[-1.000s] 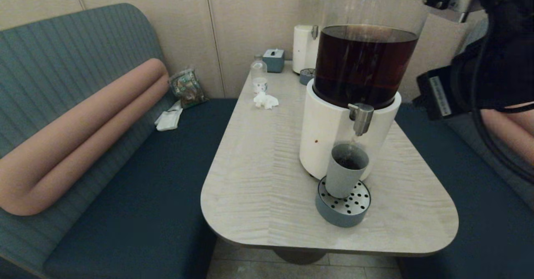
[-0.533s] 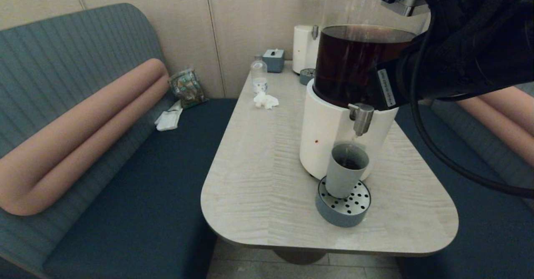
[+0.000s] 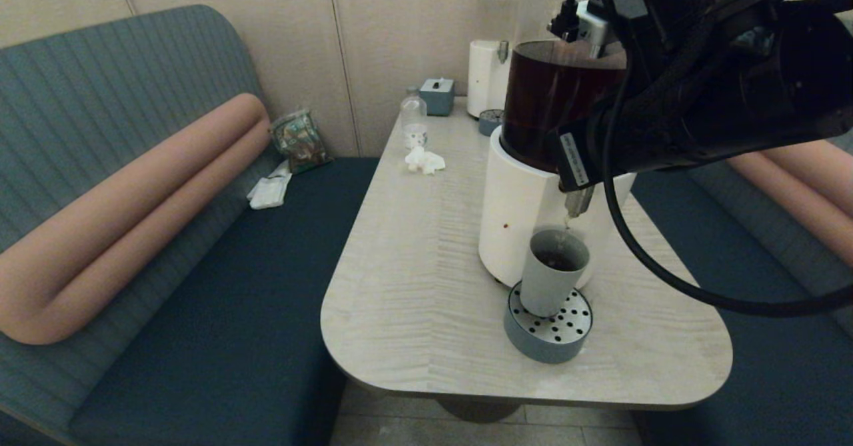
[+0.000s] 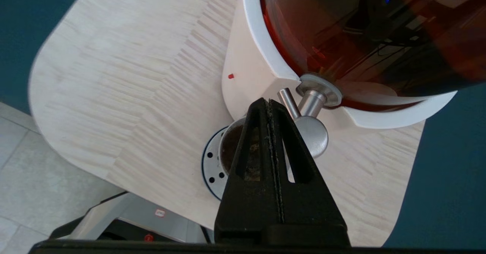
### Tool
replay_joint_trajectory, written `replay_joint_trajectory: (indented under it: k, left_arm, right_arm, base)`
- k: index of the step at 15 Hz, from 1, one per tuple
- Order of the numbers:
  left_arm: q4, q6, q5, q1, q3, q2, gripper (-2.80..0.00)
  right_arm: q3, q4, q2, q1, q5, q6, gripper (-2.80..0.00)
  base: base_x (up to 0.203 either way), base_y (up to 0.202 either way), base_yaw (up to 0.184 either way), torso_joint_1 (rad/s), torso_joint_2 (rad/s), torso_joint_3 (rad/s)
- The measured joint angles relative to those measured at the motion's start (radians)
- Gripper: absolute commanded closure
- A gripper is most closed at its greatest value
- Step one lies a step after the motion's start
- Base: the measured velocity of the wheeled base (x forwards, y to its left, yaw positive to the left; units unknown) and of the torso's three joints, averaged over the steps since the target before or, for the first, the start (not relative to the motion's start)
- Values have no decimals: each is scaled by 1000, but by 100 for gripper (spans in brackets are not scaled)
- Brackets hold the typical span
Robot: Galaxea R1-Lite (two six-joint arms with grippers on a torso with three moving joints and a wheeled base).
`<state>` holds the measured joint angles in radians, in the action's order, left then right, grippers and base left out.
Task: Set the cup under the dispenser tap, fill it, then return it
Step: Turn off the faucet
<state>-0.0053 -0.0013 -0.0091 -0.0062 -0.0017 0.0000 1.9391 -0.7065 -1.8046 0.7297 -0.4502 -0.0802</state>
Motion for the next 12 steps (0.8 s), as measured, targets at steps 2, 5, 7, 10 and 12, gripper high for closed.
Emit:
replay_joint_trajectory:
  k: [2, 5, 7, 10, 12]
  left_arm:
    - [0, 0, 0, 0, 0, 0, 0]
    - [0, 0, 0, 0, 0, 0, 0]
    - [0, 0, 0, 0, 0, 0, 0]
    - [0, 0, 0, 0, 0, 0, 0]
    - [0, 0, -1, 0, 0, 0, 0]
  right_arm:
    - [0, 7, -12, -5, -1, 2, 0]
    - [0, 12, -26, -15, -4, 5, 0]
    - [2, 13, -32, -19, -7, 6, 0]
    - [2, 14, -40, -25, -11, 7, 0]
    - [2, 25, -47, -37, -13, 25, 0]
  base:
    - [0, 0, 0, 0, 0, 0]
    - [0, 0, 0, 0, 0, 0]
    - [0, 0, 0, 0, 0, 0]
    - [0, 0, 0, 0, 0, 0]
    - [0, 0, 0, 0, 0, 0]
